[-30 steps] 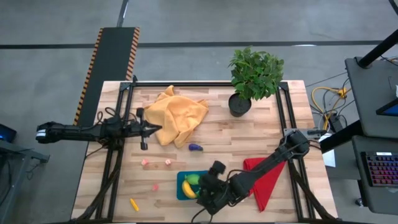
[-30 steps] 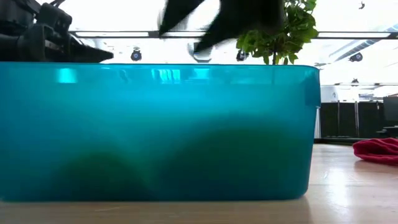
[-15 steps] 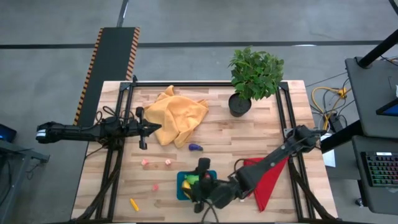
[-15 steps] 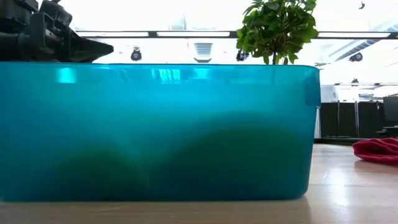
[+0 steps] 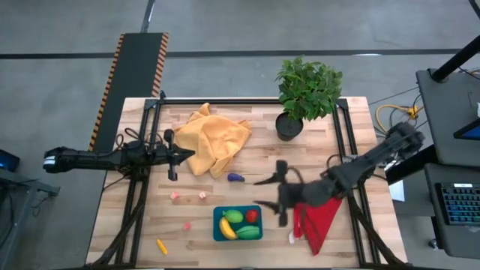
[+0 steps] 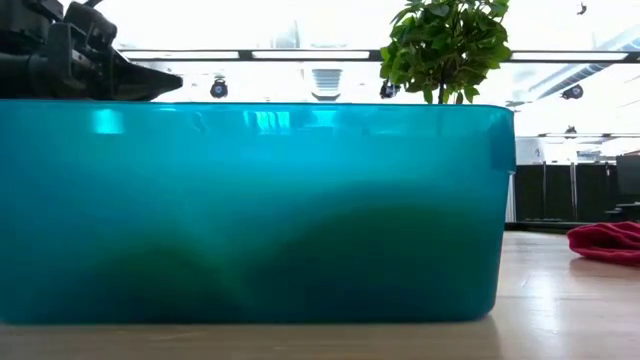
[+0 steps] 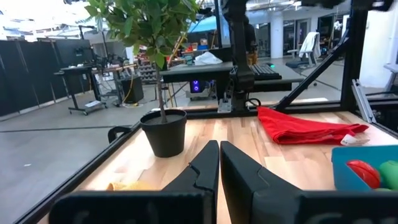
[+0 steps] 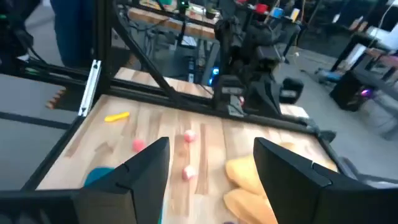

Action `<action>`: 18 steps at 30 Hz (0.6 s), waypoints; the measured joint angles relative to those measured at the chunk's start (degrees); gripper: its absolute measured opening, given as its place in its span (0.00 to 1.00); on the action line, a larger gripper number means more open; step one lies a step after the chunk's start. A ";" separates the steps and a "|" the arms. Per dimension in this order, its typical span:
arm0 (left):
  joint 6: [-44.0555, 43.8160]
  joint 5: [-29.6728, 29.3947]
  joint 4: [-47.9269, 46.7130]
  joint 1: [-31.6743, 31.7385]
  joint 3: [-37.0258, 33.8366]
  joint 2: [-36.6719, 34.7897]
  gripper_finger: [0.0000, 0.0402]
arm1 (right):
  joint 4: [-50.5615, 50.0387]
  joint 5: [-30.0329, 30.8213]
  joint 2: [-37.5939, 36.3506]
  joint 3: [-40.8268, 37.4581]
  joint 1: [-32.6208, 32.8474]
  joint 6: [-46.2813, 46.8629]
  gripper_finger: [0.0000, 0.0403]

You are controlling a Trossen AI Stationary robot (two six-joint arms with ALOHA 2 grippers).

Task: Pick and placing Produce into tupperware
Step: Put the purple eggplant into the blue bin

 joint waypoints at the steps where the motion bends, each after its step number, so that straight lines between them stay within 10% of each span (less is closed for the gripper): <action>1: -0.03 0.00 -0.03 0.00 0.00 0.08 0.00 | 2.21 -0.39 -2.03 -3.32 -0.46 0.54 0.56; 9: -4.26 0.01 0.04 0.00 0.00 2.00 0.00 | 16.31 0.93 -9.09 -26.32 -6.83 7.49 0.56; 18: -4.65 0.00 0.07 0.00 0.00 2.68 0.00 | 14.40 -2.85 -0.09 -23.22 -13.82 10.48 0.78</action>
